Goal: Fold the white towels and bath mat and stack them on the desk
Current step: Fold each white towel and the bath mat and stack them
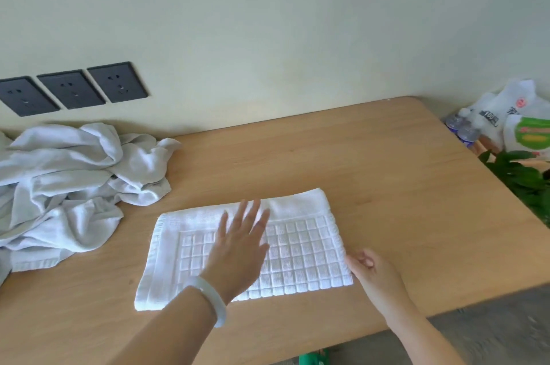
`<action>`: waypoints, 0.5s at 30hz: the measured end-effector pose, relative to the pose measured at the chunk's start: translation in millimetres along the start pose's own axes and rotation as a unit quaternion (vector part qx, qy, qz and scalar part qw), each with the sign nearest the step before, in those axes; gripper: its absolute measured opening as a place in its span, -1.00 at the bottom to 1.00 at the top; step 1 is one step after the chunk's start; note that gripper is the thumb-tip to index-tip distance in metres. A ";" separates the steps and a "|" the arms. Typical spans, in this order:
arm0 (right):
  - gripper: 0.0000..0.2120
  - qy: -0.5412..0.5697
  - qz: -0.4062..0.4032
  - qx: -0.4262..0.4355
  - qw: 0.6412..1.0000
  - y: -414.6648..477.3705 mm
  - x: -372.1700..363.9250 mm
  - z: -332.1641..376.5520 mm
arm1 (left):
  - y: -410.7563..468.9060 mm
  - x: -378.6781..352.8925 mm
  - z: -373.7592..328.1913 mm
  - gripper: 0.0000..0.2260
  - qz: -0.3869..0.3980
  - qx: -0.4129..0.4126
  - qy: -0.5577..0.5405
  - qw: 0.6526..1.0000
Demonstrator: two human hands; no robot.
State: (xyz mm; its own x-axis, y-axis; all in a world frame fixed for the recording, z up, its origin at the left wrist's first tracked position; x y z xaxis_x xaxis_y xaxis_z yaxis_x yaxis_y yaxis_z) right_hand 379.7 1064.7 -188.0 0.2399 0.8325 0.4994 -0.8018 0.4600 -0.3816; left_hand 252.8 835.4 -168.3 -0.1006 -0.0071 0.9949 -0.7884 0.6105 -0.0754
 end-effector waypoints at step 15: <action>-0.84 -0.008 0.012 -0.032 0.999 18.0 8.1 17.3 | 63.1 -21.9 -78.8 -0.46 0.145 -0.085 -0.057 0.984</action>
State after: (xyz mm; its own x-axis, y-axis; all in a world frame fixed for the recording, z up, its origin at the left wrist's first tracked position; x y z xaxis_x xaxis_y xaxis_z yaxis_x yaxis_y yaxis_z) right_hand 357.8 1074.5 -177.4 0.2117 0.8392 0.5010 -0.7701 0.4588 -0.4432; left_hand 253.0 936.4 -189.5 -0.3810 0.1041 0.9187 -0.6045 0.7238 -0.3327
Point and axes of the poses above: each hand's wrist, its own y-axis towards the middle knuckle, its own x-axis out of the back of the hand, z = x × y, the point moved 3 cm from there along y, towards the middle knuckle, and after that the axes turned 1 degree about x, right-handed, at the moved point
